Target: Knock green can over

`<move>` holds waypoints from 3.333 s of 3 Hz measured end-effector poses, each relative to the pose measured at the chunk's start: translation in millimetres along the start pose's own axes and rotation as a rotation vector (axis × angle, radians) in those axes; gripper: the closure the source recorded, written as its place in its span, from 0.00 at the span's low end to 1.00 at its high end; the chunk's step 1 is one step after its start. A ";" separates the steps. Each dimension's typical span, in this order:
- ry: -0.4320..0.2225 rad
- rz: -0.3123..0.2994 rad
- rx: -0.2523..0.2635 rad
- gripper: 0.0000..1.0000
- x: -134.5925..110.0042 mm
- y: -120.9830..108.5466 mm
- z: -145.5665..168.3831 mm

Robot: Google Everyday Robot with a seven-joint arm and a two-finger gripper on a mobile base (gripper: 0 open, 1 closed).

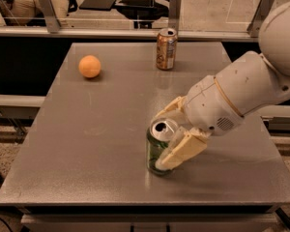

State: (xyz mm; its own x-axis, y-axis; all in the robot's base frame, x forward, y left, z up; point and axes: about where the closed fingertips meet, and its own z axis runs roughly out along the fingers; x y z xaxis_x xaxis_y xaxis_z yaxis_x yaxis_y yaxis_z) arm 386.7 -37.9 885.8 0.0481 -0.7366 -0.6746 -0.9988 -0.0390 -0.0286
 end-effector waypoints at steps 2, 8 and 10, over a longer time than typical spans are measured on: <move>0.036 0.071 0.021 0.83 -2.3 -28.8 -32.8; 0.946 0.034 0.025 0.43 66.4 -121.3 -36.2; 0.987 -0.032 0.008 0.00 56.1 -117.2 -25.7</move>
Offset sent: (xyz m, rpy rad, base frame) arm 0.0712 -0.0513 0.0580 -0.1498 0.0768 -0.1529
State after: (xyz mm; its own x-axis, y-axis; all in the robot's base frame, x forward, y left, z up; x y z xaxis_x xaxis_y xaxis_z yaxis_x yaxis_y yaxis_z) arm 506.7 -92.0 870.3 0.0544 -0.9680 0.2449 -0.9968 -0.0671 -0.0437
